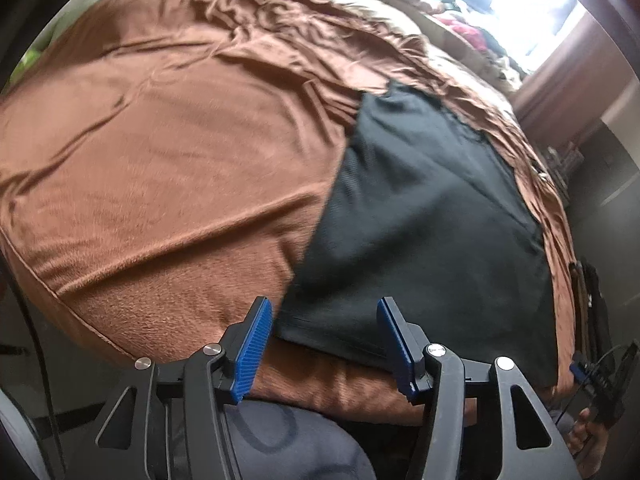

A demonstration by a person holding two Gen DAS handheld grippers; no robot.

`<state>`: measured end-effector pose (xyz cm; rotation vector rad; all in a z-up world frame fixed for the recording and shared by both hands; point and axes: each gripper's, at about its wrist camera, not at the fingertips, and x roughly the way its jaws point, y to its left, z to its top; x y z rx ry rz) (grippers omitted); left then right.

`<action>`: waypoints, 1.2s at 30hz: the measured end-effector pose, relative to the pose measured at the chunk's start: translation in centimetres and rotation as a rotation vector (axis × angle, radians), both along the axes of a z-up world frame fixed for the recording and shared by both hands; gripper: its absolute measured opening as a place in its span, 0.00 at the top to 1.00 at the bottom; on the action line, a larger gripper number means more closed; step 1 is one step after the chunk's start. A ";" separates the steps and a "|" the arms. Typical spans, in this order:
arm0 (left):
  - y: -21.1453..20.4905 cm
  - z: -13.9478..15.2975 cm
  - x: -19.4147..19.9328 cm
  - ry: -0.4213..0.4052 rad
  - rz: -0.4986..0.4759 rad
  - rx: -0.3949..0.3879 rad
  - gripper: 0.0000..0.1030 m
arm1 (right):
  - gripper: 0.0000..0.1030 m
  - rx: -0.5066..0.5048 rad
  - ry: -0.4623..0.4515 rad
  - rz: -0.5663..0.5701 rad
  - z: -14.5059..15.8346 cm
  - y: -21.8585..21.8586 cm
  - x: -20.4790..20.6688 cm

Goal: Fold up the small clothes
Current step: 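Lower both grippers to the T-shirt hem edges, then close both grippers on the T-shirt hem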

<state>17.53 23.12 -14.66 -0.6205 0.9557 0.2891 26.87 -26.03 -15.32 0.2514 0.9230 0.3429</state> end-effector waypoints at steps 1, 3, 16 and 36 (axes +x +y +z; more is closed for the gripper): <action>0.4 -0.3 0.0 0.012 0.010 -0.011 0.47 | 0.34 0.002 0.008 -0.006 -0.2 -0.1 0.3; 0.7 -1.0 0.0 0.032 0.010 -0.025 0.50 | 0.35 0.027 0.033 -0.018 -0.7 -0.5 0.7; 2.0 -4.0 0.1 0.069 0.016 -0.167 0.66 | 0.59 0.171 0.144 -0.061 -3.4 -3.0 1.5; 1.8 -4.6 0.9 0.101 0.003 -0.182 0.74 | 0.66 0.385 0.220 -0.097 -5.4 -5.1 -0.6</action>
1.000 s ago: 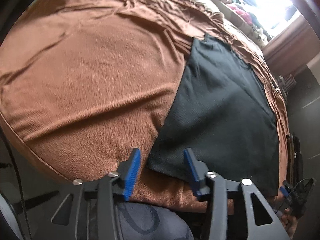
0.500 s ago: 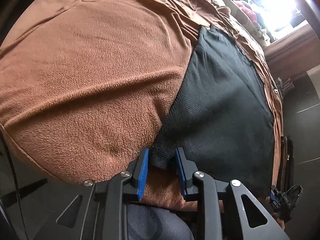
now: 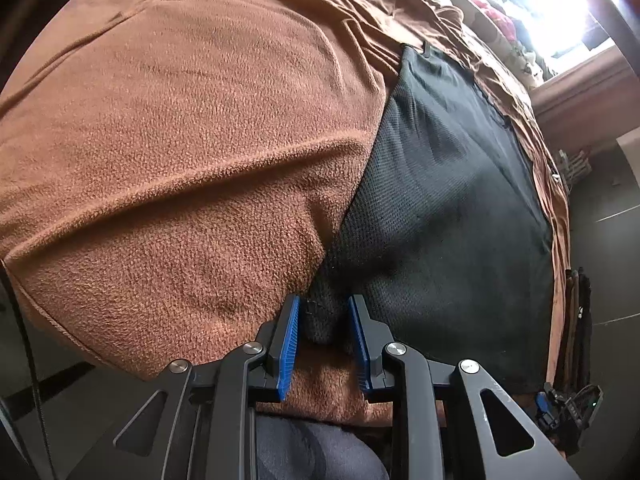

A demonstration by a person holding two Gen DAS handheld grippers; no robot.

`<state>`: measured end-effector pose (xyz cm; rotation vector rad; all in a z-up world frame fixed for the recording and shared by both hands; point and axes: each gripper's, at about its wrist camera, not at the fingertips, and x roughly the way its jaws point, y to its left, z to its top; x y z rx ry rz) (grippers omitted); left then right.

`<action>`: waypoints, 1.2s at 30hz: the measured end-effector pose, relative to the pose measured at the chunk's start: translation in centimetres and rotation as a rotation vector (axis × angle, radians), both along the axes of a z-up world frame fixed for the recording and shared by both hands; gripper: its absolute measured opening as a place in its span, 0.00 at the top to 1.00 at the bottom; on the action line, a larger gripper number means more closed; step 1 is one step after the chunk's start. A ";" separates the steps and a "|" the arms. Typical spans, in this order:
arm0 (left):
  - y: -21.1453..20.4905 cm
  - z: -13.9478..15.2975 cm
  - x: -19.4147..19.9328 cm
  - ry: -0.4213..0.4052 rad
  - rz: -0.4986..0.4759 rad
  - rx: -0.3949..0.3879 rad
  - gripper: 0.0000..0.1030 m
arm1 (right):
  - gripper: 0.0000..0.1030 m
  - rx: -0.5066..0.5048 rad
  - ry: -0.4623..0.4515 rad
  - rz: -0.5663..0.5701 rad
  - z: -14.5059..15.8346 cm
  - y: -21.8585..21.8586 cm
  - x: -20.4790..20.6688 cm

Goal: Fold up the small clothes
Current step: 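Close both grippers on the T-shirt hem, then lift the hem with both grippers and fold it over toward the collar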

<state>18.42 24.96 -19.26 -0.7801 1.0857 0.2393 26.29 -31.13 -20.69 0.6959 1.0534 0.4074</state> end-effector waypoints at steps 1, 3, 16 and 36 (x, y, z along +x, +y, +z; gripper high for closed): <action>0.0 0.0 0.0 0.001 -0.001 0.001 0.74 | 0.66 0.010 0.001 0.000 -0.1 0.0 0.1; -0.1 0.1 -0.1 0.001 -0.003 0.007 0.74 | 0.66 0.029 0.010 -0.005 -0.4 -0.1 0.2; -0.4 0.1 0.1 0.010 0.002 0.018 0.74 | 0.70 0.044 -0.104 -0.085 0.5 -0.5 0.7; -0.5 2.1 -2.3 -0.112 0.092 0.019 0.95 | 1.00 0.130 -0.153 -0.127 0.0 0.9 -0.8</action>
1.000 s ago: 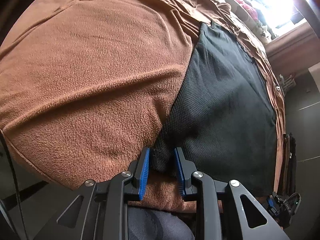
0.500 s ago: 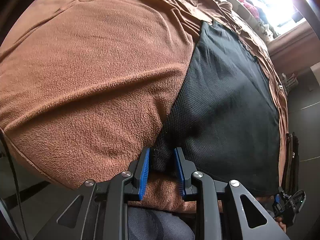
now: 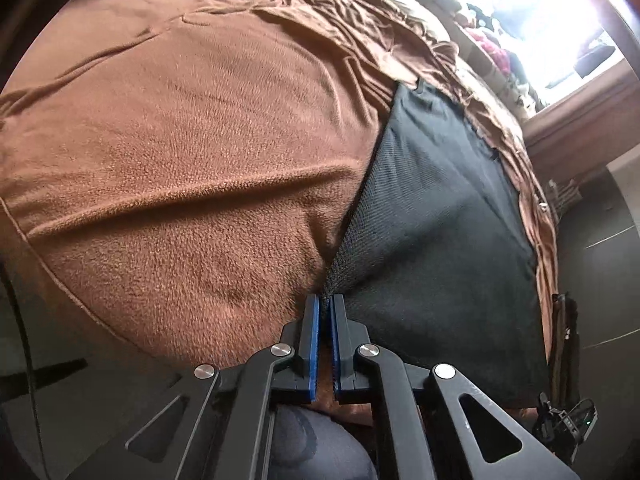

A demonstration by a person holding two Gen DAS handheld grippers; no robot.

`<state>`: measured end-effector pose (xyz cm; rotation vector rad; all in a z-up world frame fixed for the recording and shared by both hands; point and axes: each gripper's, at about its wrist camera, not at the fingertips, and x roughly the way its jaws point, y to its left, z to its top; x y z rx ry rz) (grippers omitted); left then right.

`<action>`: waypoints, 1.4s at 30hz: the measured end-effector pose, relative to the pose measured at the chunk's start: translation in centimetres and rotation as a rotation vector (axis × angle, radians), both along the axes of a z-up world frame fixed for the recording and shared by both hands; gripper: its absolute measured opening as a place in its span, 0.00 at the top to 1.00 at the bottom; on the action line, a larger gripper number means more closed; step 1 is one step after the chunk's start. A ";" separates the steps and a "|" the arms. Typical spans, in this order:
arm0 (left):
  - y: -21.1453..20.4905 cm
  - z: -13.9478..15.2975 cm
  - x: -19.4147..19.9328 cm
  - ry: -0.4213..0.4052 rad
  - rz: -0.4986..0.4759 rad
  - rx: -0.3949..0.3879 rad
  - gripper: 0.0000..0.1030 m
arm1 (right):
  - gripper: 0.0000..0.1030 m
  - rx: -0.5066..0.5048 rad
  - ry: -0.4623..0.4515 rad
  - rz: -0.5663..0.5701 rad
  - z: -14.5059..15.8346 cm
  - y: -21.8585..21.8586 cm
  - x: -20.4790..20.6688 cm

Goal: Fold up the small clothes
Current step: 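Lift the hem with both grippers and fold it over toward the collar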

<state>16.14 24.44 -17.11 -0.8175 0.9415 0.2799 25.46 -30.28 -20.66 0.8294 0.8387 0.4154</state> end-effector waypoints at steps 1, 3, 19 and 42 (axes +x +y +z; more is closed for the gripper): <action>-0.1 0.2 -0.1 -0.009 0.003 -0.003 0.96 | 1.00 0.000 -0.008 -0.003 0.2 -0.1 -0.2; -0.3 1.1 -0.5 -0.037 0.005 -0.003 0.96 | 1.00 0.002 -0.027 -0.008 0.5 -0.3 -0.7; -2.2 8.2 -6.3 -0.232 0.016 -0.014 0.96 | 1.00 0.066 -0.171 -0.020 3.1 -3.3 -5.2; -5.5 15.3 -15.7 -0.414 0.012 0.034 0.96 | 1.00 0.076 -0.300 -0.025 5.6 -7.3 -12.9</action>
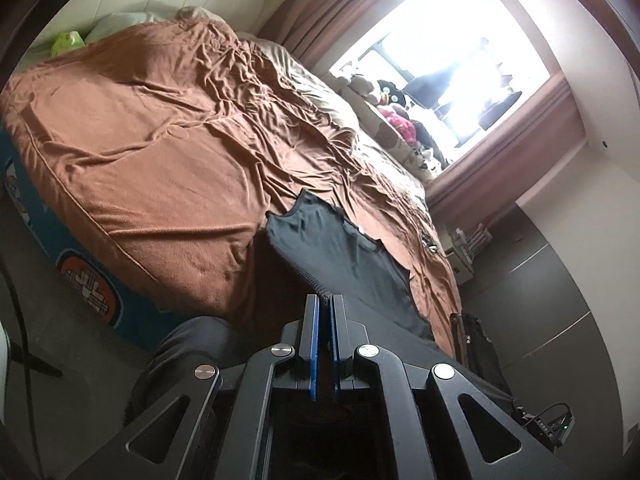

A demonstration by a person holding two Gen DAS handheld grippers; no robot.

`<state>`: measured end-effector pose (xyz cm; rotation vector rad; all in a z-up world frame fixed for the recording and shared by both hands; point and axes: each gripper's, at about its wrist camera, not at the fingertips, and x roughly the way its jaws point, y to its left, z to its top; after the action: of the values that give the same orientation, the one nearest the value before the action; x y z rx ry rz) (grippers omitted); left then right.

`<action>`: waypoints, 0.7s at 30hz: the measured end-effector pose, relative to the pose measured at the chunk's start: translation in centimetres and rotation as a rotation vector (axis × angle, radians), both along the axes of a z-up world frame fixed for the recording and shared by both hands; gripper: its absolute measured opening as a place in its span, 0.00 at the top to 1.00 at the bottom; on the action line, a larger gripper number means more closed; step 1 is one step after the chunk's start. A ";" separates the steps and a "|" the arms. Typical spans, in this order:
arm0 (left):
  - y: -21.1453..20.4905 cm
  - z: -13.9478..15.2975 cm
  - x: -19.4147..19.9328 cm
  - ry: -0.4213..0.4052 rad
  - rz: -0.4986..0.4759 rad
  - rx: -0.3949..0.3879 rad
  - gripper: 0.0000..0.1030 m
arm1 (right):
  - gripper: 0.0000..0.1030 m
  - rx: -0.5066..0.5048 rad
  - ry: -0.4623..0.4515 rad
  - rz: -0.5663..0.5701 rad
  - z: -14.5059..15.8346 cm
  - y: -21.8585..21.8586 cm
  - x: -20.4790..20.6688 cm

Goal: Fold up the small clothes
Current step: 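Lift the hem with both grippers and fold it over toward the collar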

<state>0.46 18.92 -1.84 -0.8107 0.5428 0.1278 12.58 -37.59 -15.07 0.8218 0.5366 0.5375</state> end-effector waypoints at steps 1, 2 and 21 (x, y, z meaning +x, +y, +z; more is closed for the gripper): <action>-0.1 0.2 -0.1 -0.002 0.000 0.004 0.96 | 1.00 0.003 -0.003 0.002 0.1 0.0 0.0; -0.2 0.3 -0.1 -0.004 0.000 0.014 0.96 | 1.00 0.005 -0.008 0.006 0.1 0.0 0.1; 1.2 -0.1 6.3 0.027 -0.001 0.027 0.96 | 1.00 -0.005 0.017 0.009 0.4 2.4 7.0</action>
<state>6.74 20.14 -1.89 -0.7838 0.5661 0.1452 19.56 -35.22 -14.71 0.8199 0.5576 0.5379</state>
